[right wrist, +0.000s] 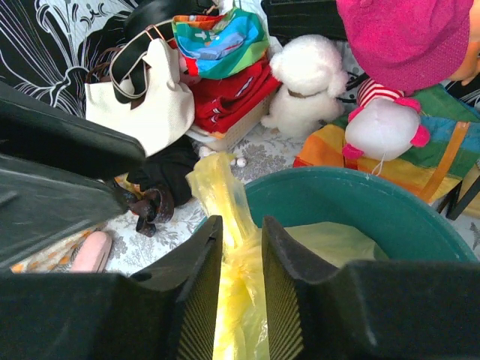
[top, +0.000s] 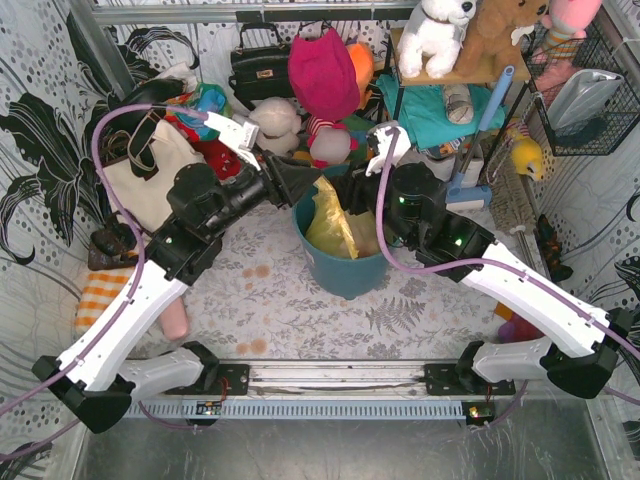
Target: Tie the trash bag
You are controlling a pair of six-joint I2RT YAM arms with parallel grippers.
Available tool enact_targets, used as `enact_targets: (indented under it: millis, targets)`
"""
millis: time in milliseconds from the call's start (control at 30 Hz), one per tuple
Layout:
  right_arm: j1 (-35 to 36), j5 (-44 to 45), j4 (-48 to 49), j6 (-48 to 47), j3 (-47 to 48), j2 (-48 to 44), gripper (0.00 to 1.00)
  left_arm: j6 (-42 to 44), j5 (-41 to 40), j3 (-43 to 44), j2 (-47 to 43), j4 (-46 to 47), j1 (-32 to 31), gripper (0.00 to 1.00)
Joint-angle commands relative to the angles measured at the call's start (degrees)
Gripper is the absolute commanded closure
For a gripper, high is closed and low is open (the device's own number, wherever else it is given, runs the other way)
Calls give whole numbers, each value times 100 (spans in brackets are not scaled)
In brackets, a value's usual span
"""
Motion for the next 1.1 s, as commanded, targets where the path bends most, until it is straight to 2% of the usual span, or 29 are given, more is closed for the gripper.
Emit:
enact_targets:
  millis: [0, 67, 167, 267, 567, 633, 667, 800, 900, 1067]
  targets:
    - [-50, -102, 487, -106, -111, 17, 76, 18, -607, -54, -291, 219, 3, 51]
    - [-58, -188, 504, -103, -117, 9, 77, -104, -1025, -29, -327, 86, -1, 47]
    - [-66, -470, 515, -64, -108, 16, 68, -456, -1734, 74, -263, -382, -2, 46]
    - [-75, -645, 420, -7, -47, 61, 61, -947, -1942, 149, -130, -796, -2, 46]
    - [-71, -453, 168, 114, -206, -258, 58, -2578, -1032, -271, 140, -528, 92, 30]
    - [-70, -435, 113, 144, -262, -362, 56, -2982, -859, -581, 53, -145, 196, 18]
    - [-68, -437, 85, 178, -303, -426, 56, -3204, -748, -747, 13, 93, 269, 16]
    - [-72, -390, -50, 283, -450, -661, 55, -3890, -331, -1301, -54, 903, 555, 16]
    - [-70, -391, -162, 333, -530, -880, 55, -4134, -327, -1530, -74, 1019, 650, 17]
    - [-70, -585, -602, 389, -503, -1133, 52, -4495, -8, -1742, 47, 1834, 728, 19]
